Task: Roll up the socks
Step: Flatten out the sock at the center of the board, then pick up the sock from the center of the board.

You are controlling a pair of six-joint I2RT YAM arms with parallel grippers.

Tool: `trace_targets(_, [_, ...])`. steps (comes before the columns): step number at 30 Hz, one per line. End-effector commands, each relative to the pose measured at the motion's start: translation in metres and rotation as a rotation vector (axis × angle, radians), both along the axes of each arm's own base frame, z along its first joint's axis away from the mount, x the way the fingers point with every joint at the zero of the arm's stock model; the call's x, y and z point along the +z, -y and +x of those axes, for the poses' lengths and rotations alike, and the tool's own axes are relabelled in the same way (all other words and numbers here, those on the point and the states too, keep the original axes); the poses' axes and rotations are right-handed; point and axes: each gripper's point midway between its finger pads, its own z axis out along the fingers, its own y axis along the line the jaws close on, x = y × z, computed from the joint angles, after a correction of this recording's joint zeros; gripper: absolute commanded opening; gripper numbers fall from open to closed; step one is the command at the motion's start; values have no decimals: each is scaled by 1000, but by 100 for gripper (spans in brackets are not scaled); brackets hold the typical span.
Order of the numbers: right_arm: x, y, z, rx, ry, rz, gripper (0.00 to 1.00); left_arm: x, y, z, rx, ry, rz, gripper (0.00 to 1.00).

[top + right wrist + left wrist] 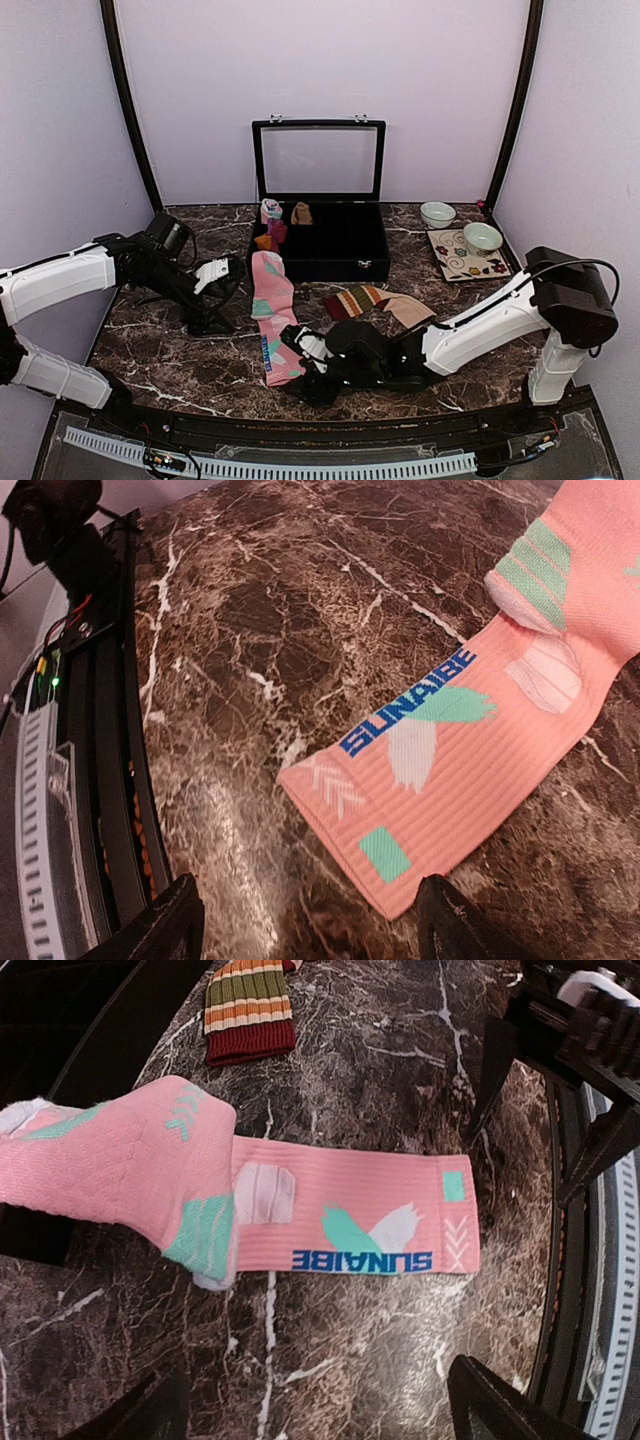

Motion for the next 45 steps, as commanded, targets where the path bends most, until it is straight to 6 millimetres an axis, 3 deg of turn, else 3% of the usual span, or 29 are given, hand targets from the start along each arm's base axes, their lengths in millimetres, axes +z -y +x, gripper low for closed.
trace_targets(1, [19, 19, -9, 151, 284, 46, 75, 5, 19, -7, 41, -109, -115, 91])
trace_targets(7, [-3, 20, -15, 344, 452, -88, 68, 1, 13, -26, 6, -122, -120, 90])
trace_targets(16, [-18, 8, 8, 424, 480, -117, 48, -8, -12, -63, -98, -111, -22, 91])
trace_targets(21, [-21, 3, 22, 422, 463, -111, 38, -16, -19, -64, -119, -111, 39, 90])
trace_targets(34, [-51, 15, 8, 488, 364, -186, 19, -34, -34, -71, -183, -39, 113, 89])
trace_targets(39, [-55, 5, 12, 469, 336, -211, 1, -41, -39, -69, -197, 12, 141, 89])
trace_targets(42, [-50, -9, 12, 439, 277, -178, 0, -42, -40, -73, -219, 14, 138, 88])
trace_targets(45, [-46, -22, 15, 396, 198, -153, 0, -47, -41, -101, -328, -26, 139, 86])
